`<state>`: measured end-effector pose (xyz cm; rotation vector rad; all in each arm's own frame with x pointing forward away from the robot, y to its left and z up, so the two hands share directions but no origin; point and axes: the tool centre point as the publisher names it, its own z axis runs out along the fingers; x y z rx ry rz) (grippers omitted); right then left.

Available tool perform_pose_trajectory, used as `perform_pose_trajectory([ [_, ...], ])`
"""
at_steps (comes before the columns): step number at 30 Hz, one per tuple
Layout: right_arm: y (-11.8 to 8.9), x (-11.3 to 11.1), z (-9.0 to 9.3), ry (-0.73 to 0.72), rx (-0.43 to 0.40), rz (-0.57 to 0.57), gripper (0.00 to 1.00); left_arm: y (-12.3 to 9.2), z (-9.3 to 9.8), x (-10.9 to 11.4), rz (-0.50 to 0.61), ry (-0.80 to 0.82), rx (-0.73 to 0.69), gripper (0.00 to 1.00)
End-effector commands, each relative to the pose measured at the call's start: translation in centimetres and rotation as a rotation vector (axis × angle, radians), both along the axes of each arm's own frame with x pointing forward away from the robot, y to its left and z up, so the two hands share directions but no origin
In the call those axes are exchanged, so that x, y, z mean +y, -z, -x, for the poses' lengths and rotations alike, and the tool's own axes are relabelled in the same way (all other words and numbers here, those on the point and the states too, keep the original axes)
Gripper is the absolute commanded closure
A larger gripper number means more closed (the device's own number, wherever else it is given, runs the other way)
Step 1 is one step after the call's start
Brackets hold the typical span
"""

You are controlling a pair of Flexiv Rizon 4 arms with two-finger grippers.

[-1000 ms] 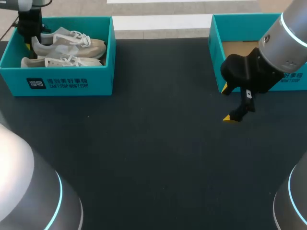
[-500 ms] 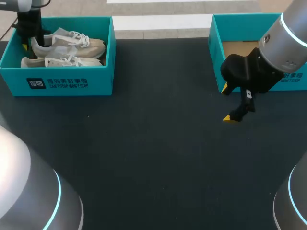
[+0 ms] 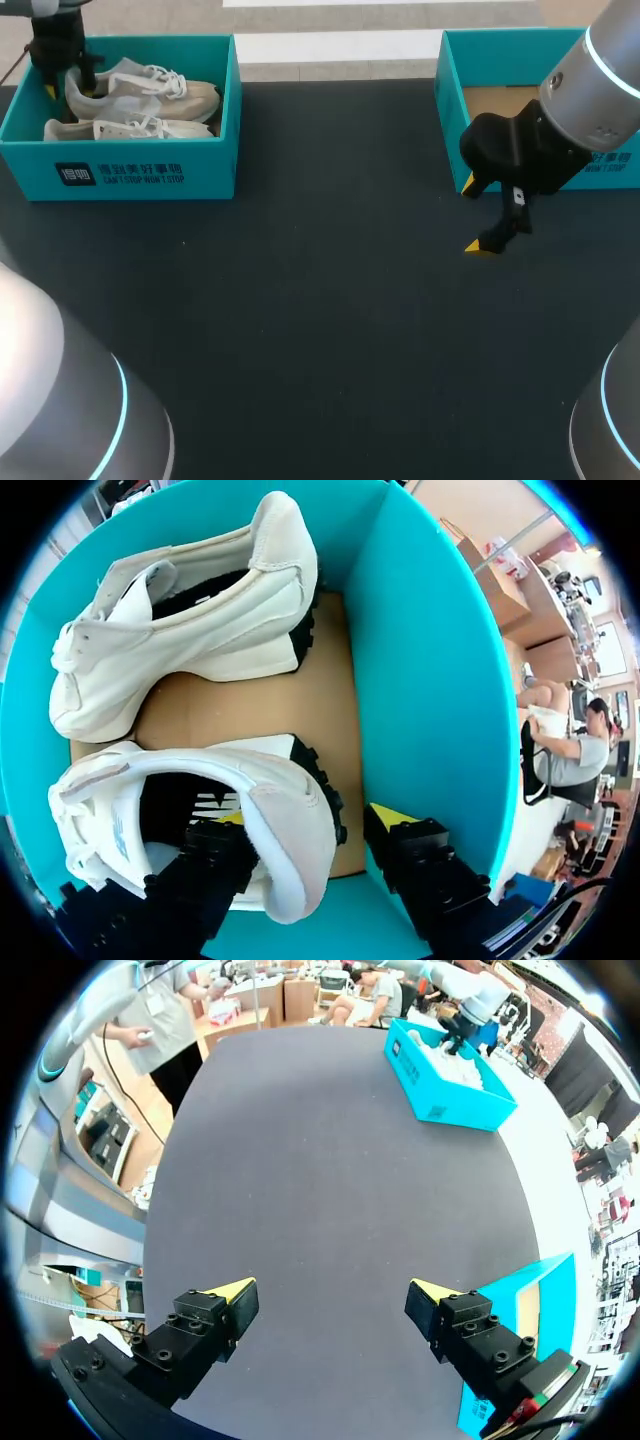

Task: Take the shoe out of the shoebox, open the shoe tongue, remove and reinsert the insole, then place the shoe into the shoebox

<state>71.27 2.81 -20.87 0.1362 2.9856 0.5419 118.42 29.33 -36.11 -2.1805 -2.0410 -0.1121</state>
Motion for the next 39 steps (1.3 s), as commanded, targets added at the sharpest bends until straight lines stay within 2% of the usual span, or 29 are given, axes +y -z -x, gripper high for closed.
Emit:
perform_pose_trajectory([
  [1, 0.1, 0.1, -0.1, 0.0, 0.002, 0.002, 0.0, -0.7, -0.3, 0.3, 0.021, 0.003, 0.002, 0.33],
  [2, 0.1, 0.1, -0.1, 0.0, 0.002, 0.002, 0.0, -0.9, -0.3, 0.3, 0.026, 0.005, -0.003, 0.36],
  [5, 0.1, 0.1, -0.1, 0.0, 0.002, 0.002, 0.0, -1.6, -0.3, 0.0, 0.038, 0.016, -0.013, 0.26],
  [11, 0.1, 0.1, -0.1, 0.0, 0.002, 0.002, 0.0, -3.3, -0.1, -0.9, 0.074, 0.039, -0.035, 0.18],
  [15, 0.1, 0.1, -0.1, 0.0, 0.002, 0.002, 0.0, -4.8, 0.3, -1.3, 0.1, 0.039, -0.061, 0.16],
  [17, 0.1, 0.1, -0.1, 0.0, 0.002, 0.002, 0.0, -5.9, 0.8, -1.3, 0.116, 0.032, -0.07, 0.2],
  [19, 0.1, 0.1, -0.1, 0.0, 0.002, 0.002, 0.0, -7.4, 1.7, -1.2, 0.147, 0.031, -0.084, 0.27],
  [21, 0.1, 0.1, -0.1, 0.0, 0.002, 0.002, 0.0, -8.3, 2.2, -1.2, 0.15, 0.034, -0.103, 0.27],
  [27, 0.1, 0.1, -0.1, 0.0, 0.002, 0.002, 0.0, -10.5, 6.1, -0.7, 0.145, 0.064, -0.136, 0.28],
  [31, 0.1, 0.1, -0.1, 0.0, 0.002, 0.002, 0.0, -10.9, 8.1, -0.1, 0.12, 0.066, -0.165, 0.29],
  [39, 0.1, 0.1, -0.1, 0.0, 0.002, 0.002, 0.0, -10.7, 11.2, 0.9, 0.147, 0.107, -0.174, 0.25],
])
